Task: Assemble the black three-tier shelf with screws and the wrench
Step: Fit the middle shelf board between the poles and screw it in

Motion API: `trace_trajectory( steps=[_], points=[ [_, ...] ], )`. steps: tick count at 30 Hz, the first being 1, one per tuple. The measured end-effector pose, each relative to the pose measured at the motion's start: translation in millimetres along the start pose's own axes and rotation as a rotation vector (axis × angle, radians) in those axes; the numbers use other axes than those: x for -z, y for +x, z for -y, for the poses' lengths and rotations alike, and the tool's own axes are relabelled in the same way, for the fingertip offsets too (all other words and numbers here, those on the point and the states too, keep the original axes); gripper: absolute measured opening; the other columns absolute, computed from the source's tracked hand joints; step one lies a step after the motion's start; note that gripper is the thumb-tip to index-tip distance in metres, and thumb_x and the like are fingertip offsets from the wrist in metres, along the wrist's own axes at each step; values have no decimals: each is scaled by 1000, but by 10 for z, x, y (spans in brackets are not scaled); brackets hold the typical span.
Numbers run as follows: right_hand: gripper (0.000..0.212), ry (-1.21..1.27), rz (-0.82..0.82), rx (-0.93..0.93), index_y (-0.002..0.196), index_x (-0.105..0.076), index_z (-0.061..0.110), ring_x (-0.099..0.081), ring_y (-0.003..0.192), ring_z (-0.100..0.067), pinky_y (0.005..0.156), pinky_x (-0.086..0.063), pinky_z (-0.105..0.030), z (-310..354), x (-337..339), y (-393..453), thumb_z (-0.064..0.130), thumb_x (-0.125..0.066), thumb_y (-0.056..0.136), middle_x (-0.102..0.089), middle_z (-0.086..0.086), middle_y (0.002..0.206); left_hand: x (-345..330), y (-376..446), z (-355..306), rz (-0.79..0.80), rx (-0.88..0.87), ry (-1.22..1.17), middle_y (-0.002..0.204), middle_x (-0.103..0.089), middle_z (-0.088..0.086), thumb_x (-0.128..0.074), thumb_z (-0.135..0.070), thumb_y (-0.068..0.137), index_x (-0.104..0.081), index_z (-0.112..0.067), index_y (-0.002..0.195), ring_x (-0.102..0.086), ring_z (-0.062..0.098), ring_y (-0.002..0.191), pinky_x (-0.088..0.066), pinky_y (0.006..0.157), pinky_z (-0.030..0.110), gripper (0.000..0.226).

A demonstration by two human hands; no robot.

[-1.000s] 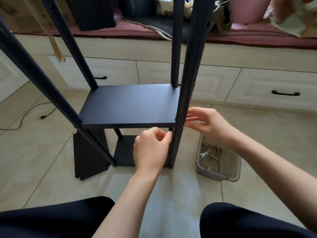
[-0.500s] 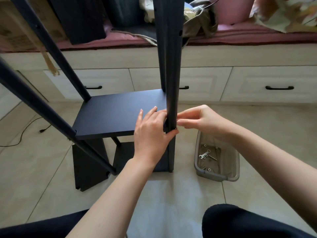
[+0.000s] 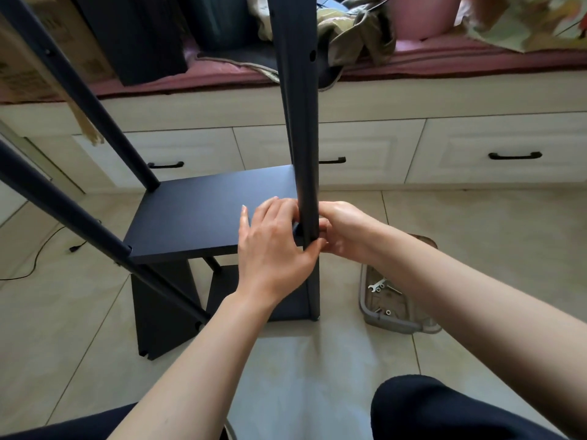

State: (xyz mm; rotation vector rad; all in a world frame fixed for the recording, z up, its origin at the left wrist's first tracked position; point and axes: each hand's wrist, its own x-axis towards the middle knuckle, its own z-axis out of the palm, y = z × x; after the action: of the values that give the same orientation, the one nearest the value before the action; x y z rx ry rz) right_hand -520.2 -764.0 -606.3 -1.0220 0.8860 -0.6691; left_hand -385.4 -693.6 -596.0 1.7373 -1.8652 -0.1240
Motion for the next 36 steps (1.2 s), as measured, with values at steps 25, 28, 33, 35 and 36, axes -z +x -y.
trace_trajectory(
  steps=[25, 28, 33, 35, 36],
  points=[
    [18, -107, -324, -242, 103, -69, 5, -74, 80, -19, 74, -59, -30, -932, 1304, -415, 10, -52, 100, -76, -10, 88, -93, -126, 163, 50, -95, 437, 155, -45, 8, -30, -73, 88, -53, -11, 144, -33, 32, 148, -25, 121, 47, 87],
    [13, -257, -409, -348, 101, -68, 3, -68, 66, -12, 56, -55, -20, -1234, 1450, -394, 6, -56, 98, -72, -10, 83, -131, -134, 163, 14, -109, 451, 153, -47, 10, -33, -72, 90, -54, -10, 143, -36, 33, 147, -28, 120, 48, 84],
    [11, -665, -422, -446, 95, -70, -2, -66, 77, -28, 79, -57, -40, -1594, 1552, -202, 2, -61, 90, -68, -16, 83, -166, -134, 176, -27, -132, 450, 152, -49, 9, -39, -69, 91, -55, -10, 142, -38, 32, 146, -30, 119, 49, 81],
    [11, -783, -370, -505, 96, -68, 0, -67, 84, -30, 73, -56, -38, -1669, 1549, -134, 4, -63, 86, -70, -17, 90, -185, -131, 194, -50, -142, 449, 151, -50, 8, -41, -69, 91, -56, -10, 142, -39, 32, 145, -31, 119, 49, 79],
    [8, -824, -343, -523, 92, -66, 2, -65, 84, -30, 66, -52, -35, -1707, 1550, -94, 5, -62, 86, -68, -17, 92, -196, -129, 202, -66, -149, 448, 150, -51, 8, -42, -68, 91, -56, -10, 142, -40, 32, 145, -32, 118, 49, 78]
  ],
)
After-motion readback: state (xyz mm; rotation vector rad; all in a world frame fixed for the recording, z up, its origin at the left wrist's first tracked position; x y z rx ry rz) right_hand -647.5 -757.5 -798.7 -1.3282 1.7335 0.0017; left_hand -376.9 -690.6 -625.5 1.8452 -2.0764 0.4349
